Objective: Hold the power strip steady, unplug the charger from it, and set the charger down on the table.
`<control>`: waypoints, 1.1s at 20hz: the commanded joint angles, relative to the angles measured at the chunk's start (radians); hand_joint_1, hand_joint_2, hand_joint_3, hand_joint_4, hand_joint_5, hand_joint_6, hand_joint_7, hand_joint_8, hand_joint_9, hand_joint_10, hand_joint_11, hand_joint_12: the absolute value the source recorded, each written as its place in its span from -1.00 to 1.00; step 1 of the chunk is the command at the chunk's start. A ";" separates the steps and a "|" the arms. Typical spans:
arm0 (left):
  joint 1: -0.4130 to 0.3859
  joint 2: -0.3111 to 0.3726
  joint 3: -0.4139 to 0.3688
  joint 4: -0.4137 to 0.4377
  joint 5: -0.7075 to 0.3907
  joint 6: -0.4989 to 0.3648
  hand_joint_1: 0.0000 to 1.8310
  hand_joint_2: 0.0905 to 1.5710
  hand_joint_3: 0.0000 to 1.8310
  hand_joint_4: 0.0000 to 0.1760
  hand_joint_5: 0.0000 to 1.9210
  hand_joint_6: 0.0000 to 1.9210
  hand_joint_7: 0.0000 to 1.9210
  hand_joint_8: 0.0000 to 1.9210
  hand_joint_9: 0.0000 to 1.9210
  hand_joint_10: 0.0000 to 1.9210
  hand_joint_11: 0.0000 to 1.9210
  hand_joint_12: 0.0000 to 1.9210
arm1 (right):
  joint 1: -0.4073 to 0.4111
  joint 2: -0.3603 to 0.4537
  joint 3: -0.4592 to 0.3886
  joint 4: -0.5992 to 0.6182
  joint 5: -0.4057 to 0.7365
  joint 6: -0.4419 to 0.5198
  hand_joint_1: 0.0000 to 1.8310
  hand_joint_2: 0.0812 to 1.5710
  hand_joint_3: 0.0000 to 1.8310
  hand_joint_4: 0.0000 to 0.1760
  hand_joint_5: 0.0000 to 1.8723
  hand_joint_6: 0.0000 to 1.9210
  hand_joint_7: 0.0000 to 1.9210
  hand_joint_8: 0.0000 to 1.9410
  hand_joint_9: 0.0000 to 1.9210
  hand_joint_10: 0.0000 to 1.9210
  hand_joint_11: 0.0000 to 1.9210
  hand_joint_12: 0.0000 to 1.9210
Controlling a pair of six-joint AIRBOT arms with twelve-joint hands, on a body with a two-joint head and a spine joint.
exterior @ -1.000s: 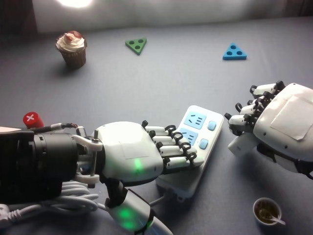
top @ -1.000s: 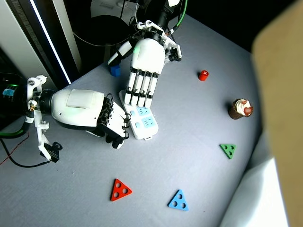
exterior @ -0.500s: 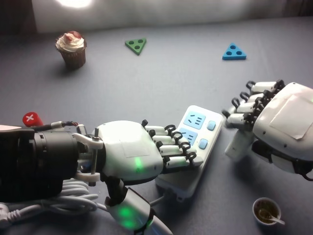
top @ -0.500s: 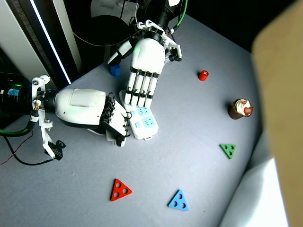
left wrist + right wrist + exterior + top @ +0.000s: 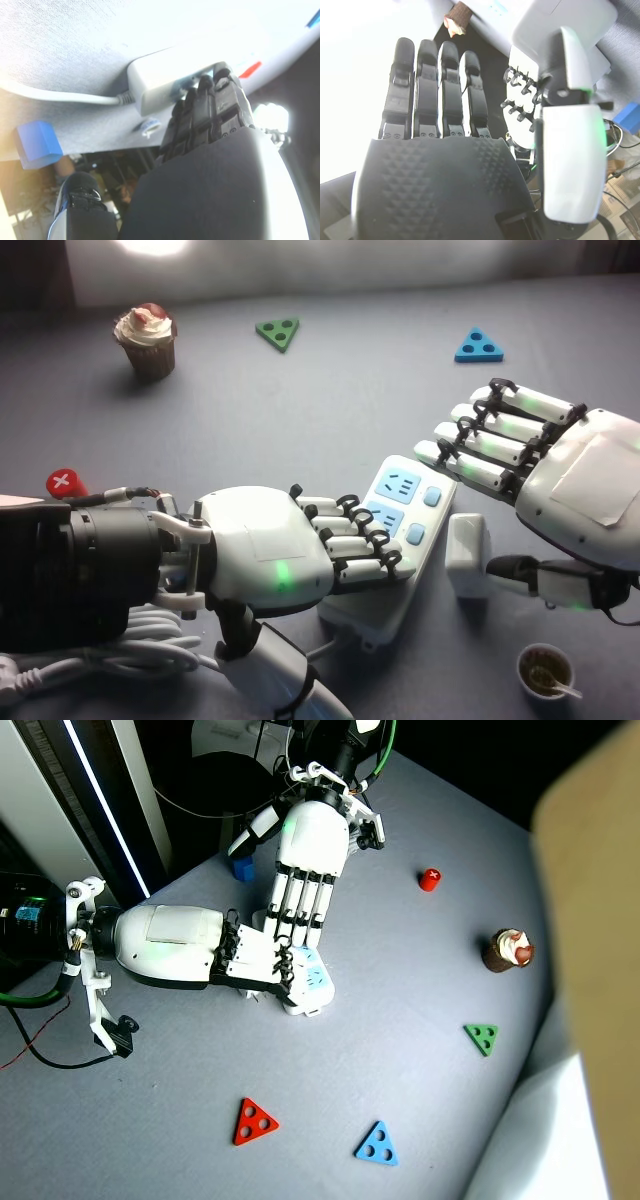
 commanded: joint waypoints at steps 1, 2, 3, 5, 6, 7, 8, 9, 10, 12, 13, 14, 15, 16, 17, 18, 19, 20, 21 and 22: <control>-0.009 -0.001 -0.001 -0.002 -0.025 -0.002 -1.00 0.15 -1.00 -1.00 -0.99 -1.00 -0.96 -1.00 -0.97 -1.00 -0.96 -0.98 | -0.002 0.021 -0.006 -0.009 0.124 0.031 -0.20 0.20 -1.00 -1.00 -0.76 -1.00 -0.70 -1.00 -0.71 -1.00 -0.93 -0.43; -0.009 -0.001 -0.001 -0.002 -0.025 -0.002 -1.00 0.15 -1.00 -1.00 -0.99 -1.00 -0.96 -1.00 -0.97 -1.00 -0.96 -0.98 | -0.004 0.031 -0.009 0.010 0.123 0.075 -0.21 0.18 -1.00 -1.00 -0.77 -1.00 -0.72 -1.00 -0.72 -1.00 -0.93 -0.46; -0.010 -0.001 -0.001 -0.002 -0.025 -0.002 -1.00 0.15 -1.00 -1.00 -0.99 -1.00 -0.96 -1.00 -0.97 -1.00 -0.96 -0.98 | -0.004 0.043 -0.010 0.030 0.109 0.114 -0.21 0.17 -1.00 -1.00 -0.76 -1.00 -0.72 -1.00 -0.73 -1.00 -0.93 -0.46; -0.010 -0.001 -0.001 -0.002 -0.025 -0.002 -1.00 0.15 -1.00 -1.00 -0.98 -0.99 -0.95 -0.99 -0.96 -0.99 -0.96 -0.98 | -0.001 0.076 -0.013 0.078 0.067 0.182 -0.24 0.17 -1.00 -1.00 -0.77 -1.00 -0.73 -1.00 -0.74 -1.00 -0.94 -0.47; -0.011 -0.001 -0.001 -0.002 -0.025 -0.002 -1.00 0.15 -1.00 -1.00 -0.98 -1.00 -0.95 -1.00 -0.96 -1.00 -0.96 -0.98 | -0.001 0.092 -0.020 0.100 0.055 0.198 -0.24 0.16 -1.00 -1.00 -0.76 -1.00 -0.73 -1.00 -0.74 -1.00 -0.94 -0.47; -0.011 -0.001 -0.002 -0.002 -0.025 -0.003 -1.00 0.15 -1.00 -1.00 -0.97 -0.99 -0.95 -0.99 -0.96 -0.99 -0.96 -0.98 | -0.001 0.110 -0.029 0.114 0.048 0.210 -0.25 0.17 -1.00 -1.00 -0.77 -1.00 -0.73 -1.00 -0.73 -1.00 -0.95 -0.48; -0.011 0.000 -0.002 -0.002 -0.026 -0.004 -1.00 0.15 -1.00 -1.00 -0.97 -0.99 -0.94 -0.99 -0.95 -0.99 -0.95 -0.98 | -0.003 0.134 -0.041 0.115 0.047 0.245 -0.29 0.18 -0.99 -1.00 -0.78 -1.00 -0.73 -1.00 -0.74 -1.00 -0.94 -0.48; -0.014 0.001 -0.002 -0.002 -0.026 -0.004 -1.00 0.15 -1.00 -1.00 -0.98 -1.00 -0.96 -1.00 -0.96 -1.00 -0.95 -0.98 | -0.008 0.166 -0.055 0.115 0.047 0.297 -0.29 0.19 -0.99 -1.00 -0.79 -1.00 -0.74 -1.00 -0.74 -1.00 -0.95 -0.48; -0.019 0.003 -0.001 -0.002 -0.026 -0.005 -1.00 0.16 -1.00 -1.00 -0.98 -1.00 -0.96 -1.00 -0.95 -1.00 -0.95 -0.98 | -0.011 0.191 -0.066 0.115 0.045 0.340 -0.30 0.19 -0.99 -1.00 -0.79 -1.00 -0.73 -1.00 -0.74 -1.00 -0.94 -0.48; -0.033 0.011 0.000 -0.002 -0.026 -0.006 -1.00 0.15 -1.00 -1.00 -0.98 -1.00 -0.96 -1.00 -0.96 -1.00 -0.96 -0.98 | -0.013 0.252 -0.091 0.106 -0.002 0.450 -0.32 0.20 -0.99 -1.00 -0.81 -1.00 -0.75 -1.00 -0.76 -1.00 -0.96 -0.50; -0.041 0.016 0.000 -0.002 -0.028 -0.008 -1.00 0.15 -1.00 -1.00 -0.98 -1.00 -0.96 -1.00 -0.96 -1.00 -0.95 -0.98 | -0.013 0.269 -0.097 0.099 -0.017 0.494 -0.35 0.21 -0.99 -1.00 -0.80 -1.00 -0.75 -1.00 -0.75 -1.00 -0.95 -0.50; -0.056 0.024 -0.001 -0.002 -0.031 -0.014 -1.00 0.14 -1.00 -1.00 -0.99 -1.00 -0.96 -1.00 -0.96 -1.00 -0.96 -0.99 | -0.015 0.303 -0.109 0.095 -0.025 0.563 -0.33 0.20 -1.00 -1.00 -0.80 -1.00 -0.74 -1.00 -0.74 -1.00 -0.95 -0.50; -0.066 0.029 -0.001 -0.002 -0.031 -0.020 -1.00 0.15 -1.00 -1.00 -0.98 -1.00 -0.96 -1.00 -0.96 -1.00 -0.96 -0.99 | -0.018 0.321 -0.115 0.095 -0.034 0.598 -0.33 0.21 -0.99 -1.00 -0.80 -1.00 -0.74 -1.00 -0.74 -0.99 -0.94 -0.50; -0.081 0.036 -0.001 -0.002 -0.032 -0.028 -1.00 0.15 -1.00 -1.00 -0.98 -1.00 -0.95 -1.00 -0.95 -1.00 -0.95 -0.98 | -0.027 0.343 -0.121 0.095 -0.040 0.649 -0.33 0.21 -1.00 -1.00 -0.80 -1.00 -0.74 -1.00 -0.73 -0.99 -0.93 -0.50; -0.095 0.044 -0.002 -0.002 -0.032 -0.037 -1.00 0.15 -1.00 -1.00 -0.97 -0.99 -0.93 -0.99 -0.93 -0.99 -0.93 -0.97 | -0.040 0.362 -0.125 0.091 -0.040 0.694 -0.34 0.21 -0.99 -1.00 -0.80 -1.00 -0.74 -1.00 -0.74 -1.00 -0.94 -0.50; -0.113 0.052 -0.003 -0.002 -0.033 -0.044 -1.00 0.14 -1.00 -1.00 -0.97 -0.99 -0.93 -0.99 -0.93 -0.99 -0.93 -0.97 | -0.056 0.384 -0.127 0.062 -0.040 0.768 -0.34 0.21 -1.00 -1.00 -0.80 -1.00 -0.75 -1.00 -0.74 -1.00 -0.94 -0.51; -0.129 0.057 -0.003 -0.002 -0.035 -0.051 -1.00 0.15 -1.00 -1.00 -0.98 -1.00 -0.94 -1.00 -0.94 -1.00 -0.95 -0.98 | -0.073 0.405 -0.129 0.026 -0.035 0.821 -0.34 0.21 -1.00 -1.00 -0.80 -1.00 -0.75 -1.00 -0.75 -1.00 -0.94 -0.51; -0.149 0.062 -0.003 -0.002 -0.038 -0.063 -1.00 0.15 -1.00 -1.00 -0.97 -1.00 -0.94 -1.00 -0.94 -1.00 -0.94 -0.98 | -0.100 0.428 -0.133 -0.012 -0.003 0.877 -0.35 0.21 -1.00 -1.00 -0.80 -1.00 -0.74 -1.00 -0.74 -1.00 -0.94 -0.51; -0.162 0.064 -0.003 -0.002 -0.042 -0.069 -1.00 0.15 -1.00 -1.00 -0.97 -1.00 -0.95 -1.00 -0.95 -1.00 -0.94 -0.98 | -0.118 0.442 -0.136 -0.039 0.027 0.901 -0.37 0.22 -0.99 -1.00 -0.80 -1.00 -0.74 -1.00 -0.74 -1.00 -0.93 -0.51; -0.178 0.069 -0.004 -0.002 -0.050 -0.080 -1.00 0.16 -1.00 -1.00 -0.99 -1.00 -0.97 -1.00 -0.96 -1.00 -0.96 -0.99 | -0.147 0.463 -0.139 -0.083 0.073 0.931 -0.35 0.21 -1.00 -1.00 -0.80 -1.00 -0.73 -0.99 -0.73 -0.99 -0.93 -0.51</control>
